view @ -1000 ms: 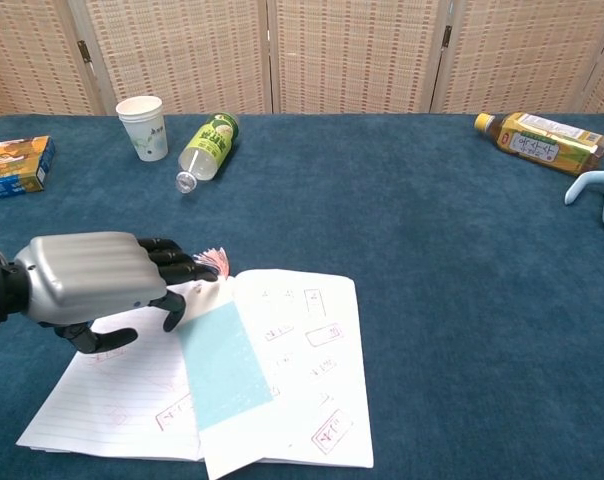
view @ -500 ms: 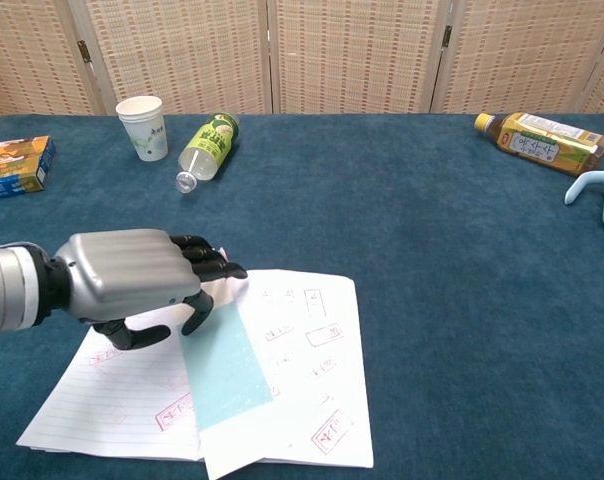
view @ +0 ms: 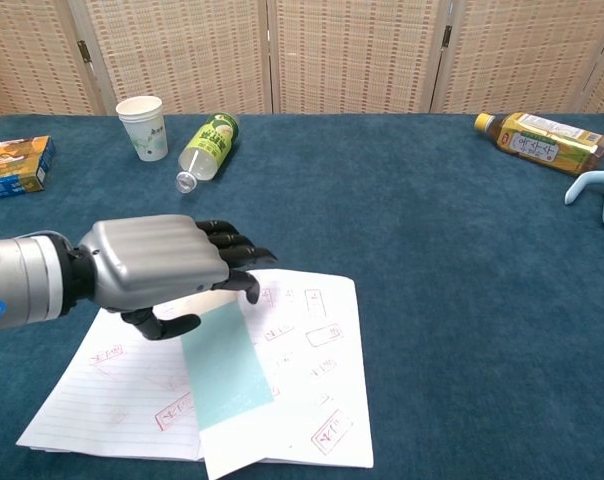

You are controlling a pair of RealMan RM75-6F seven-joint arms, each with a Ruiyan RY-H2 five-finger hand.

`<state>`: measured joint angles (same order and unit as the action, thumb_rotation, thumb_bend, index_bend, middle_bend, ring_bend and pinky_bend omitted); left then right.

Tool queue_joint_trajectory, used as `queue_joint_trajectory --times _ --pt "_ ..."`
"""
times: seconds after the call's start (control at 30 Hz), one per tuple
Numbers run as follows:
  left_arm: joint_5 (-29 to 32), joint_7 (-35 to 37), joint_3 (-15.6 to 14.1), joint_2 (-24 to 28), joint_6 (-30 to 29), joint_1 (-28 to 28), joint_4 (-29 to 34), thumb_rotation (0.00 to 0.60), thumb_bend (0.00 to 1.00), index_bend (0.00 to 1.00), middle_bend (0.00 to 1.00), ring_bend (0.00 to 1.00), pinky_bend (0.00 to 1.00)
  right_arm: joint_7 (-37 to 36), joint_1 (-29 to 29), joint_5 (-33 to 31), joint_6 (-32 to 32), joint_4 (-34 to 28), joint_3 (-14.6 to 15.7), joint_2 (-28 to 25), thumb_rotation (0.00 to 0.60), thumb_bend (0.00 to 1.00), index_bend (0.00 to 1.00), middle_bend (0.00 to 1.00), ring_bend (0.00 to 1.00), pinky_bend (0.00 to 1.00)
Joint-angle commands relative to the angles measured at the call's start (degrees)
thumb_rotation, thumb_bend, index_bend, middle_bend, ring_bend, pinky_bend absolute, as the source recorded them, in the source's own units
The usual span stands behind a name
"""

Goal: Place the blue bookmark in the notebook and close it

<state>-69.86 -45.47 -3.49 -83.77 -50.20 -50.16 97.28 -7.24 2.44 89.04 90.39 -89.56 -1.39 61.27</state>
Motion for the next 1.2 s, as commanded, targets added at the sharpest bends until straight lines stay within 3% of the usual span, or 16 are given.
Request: queue_joint_trajectory --times 0.03,0.13,0.23,0.5,1.2 --pt "-4.7 2.9 -0.8 -0.8 -3.2 1.8 -1.8 0.600 0.44 0.16 0.00 0.00 0.09 -0.1 0.0 0.0 0.0 0.1 0.0 0.0 0.600 0.11 0.04 0.13 0.04 0.12" --pt "-8.4 5.2 -1.9 -1.4 -5.8 3.5 -4.0 0.600 0.32 0.11 0.00 0.00 0.09 -0.2 0.0 0.0 0.0 0.2 0.0 0.0 0.600 0.11 0.04 0.13 0.04 0.12" --pt "-11.4 7.2 -2.9 -1.5 -7.2 4.7 -5.6 0.600 0.27 0.09 0.00 0.00 0.09 -0.2 0.0 0.1 0.1 0.2 0.0 0.0 0.600 0.11 0.04 0.13 0.04 0.12" --pt "-15.2 9.8 -3.6 -3.2 -7.8 6.2 -10.1 0.600 0.25 0.07 0.00 0.00 0.09 -0.1 -0.2 0.4 0.0 0.2 0.0 0.2 0.600 0.11 0.04 0.13 0.04 0.12" --pt "-15.5 11.5 1.0 -8.9 -5.3 6.1 -16.6 0.600 0.25 0.07 0.00 0.00 0.09 -0.3 0.2 -0.2 0.1 0.3 0.0 0.1 0.600 0.11 0.04 0.13 0.04 0.12"
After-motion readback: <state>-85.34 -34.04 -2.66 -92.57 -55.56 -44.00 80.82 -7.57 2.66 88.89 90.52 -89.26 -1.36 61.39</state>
